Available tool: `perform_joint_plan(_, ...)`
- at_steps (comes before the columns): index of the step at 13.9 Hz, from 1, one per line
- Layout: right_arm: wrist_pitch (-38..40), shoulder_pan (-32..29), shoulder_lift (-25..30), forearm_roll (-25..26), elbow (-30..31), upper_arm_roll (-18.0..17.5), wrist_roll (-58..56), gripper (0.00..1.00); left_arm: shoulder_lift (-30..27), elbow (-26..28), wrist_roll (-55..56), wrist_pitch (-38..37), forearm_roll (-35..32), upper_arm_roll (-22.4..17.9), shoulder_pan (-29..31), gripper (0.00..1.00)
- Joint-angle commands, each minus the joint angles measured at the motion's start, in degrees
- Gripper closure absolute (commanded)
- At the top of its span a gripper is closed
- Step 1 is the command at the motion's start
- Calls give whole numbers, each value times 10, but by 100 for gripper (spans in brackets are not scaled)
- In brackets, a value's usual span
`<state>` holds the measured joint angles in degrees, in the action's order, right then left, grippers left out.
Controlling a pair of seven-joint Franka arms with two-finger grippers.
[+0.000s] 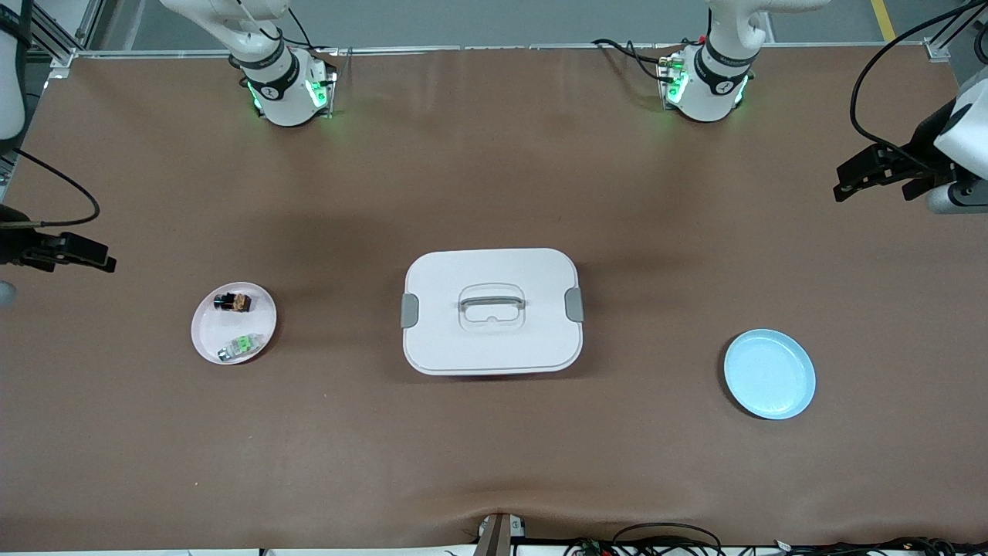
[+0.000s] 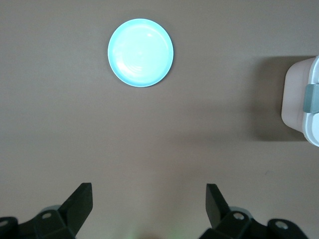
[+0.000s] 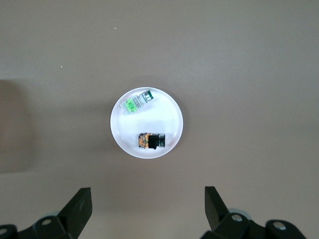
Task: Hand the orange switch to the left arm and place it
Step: 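Move the right gripper over the white plate toward the orange switch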
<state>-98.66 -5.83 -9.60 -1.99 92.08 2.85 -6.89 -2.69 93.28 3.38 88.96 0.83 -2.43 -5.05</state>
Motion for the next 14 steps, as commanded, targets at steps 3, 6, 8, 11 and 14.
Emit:
perform_joint_plan(3,-54,-5,4,-30,57,-1,1,0,5,-12,-6,-9,-4,0,2,0)
perform_joint_plan(6,-69,-5,-5,-27,71,-1,4,0,7,-13,-6,-9,-4,0,1,0)
perform_joint_plan(8,-98,-5,-2,-27,100,-1,4,0,7,-13,-6,-9,-4,0,1,0)
perform_joint_plan(11,-122,-5,-2,-27,127,-1,6,0,7,-13,-6,-9,-4,0,1,0)
perform_joint_plan(14,-153,-5,-1,-27,160,-1,6,0,7,-13,-6,-9,-4,0,1,0)
